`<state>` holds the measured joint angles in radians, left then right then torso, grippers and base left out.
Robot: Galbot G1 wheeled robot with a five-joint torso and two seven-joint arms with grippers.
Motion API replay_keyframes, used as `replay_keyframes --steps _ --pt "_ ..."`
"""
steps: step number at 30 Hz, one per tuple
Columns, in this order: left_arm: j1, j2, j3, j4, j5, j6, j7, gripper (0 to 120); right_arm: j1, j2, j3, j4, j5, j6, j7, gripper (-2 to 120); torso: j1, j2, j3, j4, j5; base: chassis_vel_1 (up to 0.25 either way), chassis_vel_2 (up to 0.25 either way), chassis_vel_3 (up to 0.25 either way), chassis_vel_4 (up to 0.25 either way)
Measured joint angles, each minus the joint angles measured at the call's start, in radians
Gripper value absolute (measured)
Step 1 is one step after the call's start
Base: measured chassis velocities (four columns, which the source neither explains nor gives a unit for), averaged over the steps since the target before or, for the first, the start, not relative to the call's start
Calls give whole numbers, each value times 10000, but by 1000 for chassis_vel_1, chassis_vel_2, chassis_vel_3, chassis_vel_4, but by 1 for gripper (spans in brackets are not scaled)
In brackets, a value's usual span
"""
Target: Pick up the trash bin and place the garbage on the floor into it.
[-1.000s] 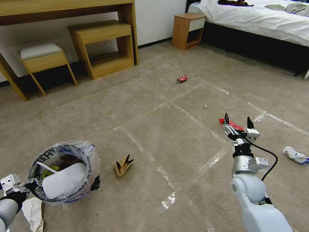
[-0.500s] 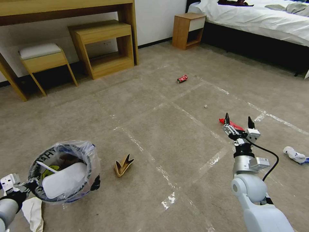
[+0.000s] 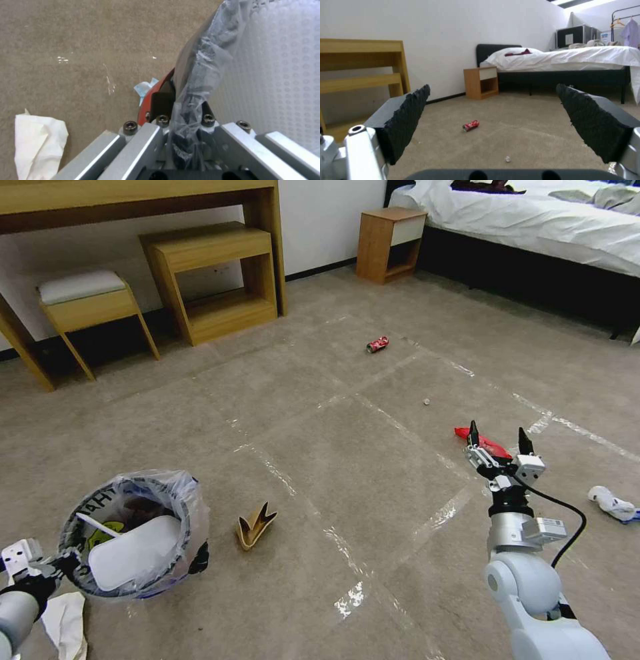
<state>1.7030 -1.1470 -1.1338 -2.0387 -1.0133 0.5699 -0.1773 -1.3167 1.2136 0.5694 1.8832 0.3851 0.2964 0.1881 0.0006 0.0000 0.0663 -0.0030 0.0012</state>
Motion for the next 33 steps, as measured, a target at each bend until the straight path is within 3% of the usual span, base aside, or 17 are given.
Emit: replay_keyframes --steps 33 --pt "-83 -39 5 136 19 -17 21 1 455 78 -453 -375 -45 -48 -3 99 1 0 0 0 0 0 0 0 0"
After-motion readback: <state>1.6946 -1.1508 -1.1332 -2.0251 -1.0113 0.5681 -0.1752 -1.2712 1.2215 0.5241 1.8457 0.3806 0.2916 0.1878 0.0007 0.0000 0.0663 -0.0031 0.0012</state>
